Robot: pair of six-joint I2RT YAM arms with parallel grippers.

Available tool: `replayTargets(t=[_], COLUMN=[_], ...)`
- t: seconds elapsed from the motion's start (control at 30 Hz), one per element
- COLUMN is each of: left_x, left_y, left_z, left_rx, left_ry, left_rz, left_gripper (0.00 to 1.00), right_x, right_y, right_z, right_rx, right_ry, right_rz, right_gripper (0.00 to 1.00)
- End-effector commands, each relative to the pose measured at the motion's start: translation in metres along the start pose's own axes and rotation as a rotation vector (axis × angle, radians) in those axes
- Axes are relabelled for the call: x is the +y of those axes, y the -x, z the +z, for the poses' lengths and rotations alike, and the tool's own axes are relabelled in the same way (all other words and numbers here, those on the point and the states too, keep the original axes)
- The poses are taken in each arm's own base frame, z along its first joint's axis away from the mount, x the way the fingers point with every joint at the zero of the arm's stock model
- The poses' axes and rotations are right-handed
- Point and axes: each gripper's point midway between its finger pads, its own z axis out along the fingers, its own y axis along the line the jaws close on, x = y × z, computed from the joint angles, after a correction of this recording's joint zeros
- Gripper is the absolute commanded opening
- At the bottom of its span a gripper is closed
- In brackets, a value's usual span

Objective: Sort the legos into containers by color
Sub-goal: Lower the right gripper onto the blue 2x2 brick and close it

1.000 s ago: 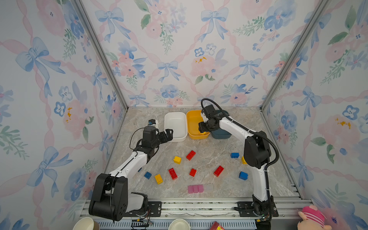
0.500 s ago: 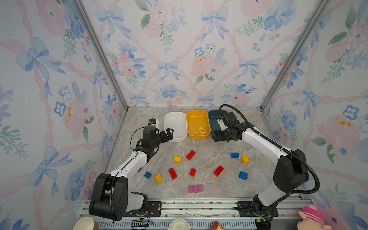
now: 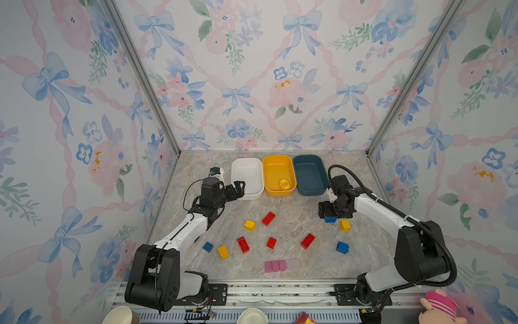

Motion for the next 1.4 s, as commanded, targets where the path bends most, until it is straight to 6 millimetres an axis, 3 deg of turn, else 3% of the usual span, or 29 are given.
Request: replayTargets(t=[0.0,0.47,0.87,1.37], left_x=[-0.002,-0.003,-0.004,-0.005], left_y=[-0.006,-0.006,-0.005,-0.004], left_z=[0.003,0.002,0.002,0.001], left_rx=[0.013,0.009,0.007,0.002], left_ry=[-0.018,-0.019,-0.02,-0.021], left_rz=[-0.008,-0.006,-0.004,-0.003], left_gripper=[0.98,0.98,0.98,0.98], right_x=[-0.011,-0.017,-0.02,-0.02], right_y=[-0.007,-0.006,-0.009,-0.011], right_z=[0.01,0.038,0.043,0.043], right_rx=[0.028,0.058,0.067,0.075], right_ry=[-0.032,-0.037,-0.056,-0.063], right_rz=[0.021,0.037,0.037,0.035], right_gripper=[0.91,0.81,0.74,0.48])
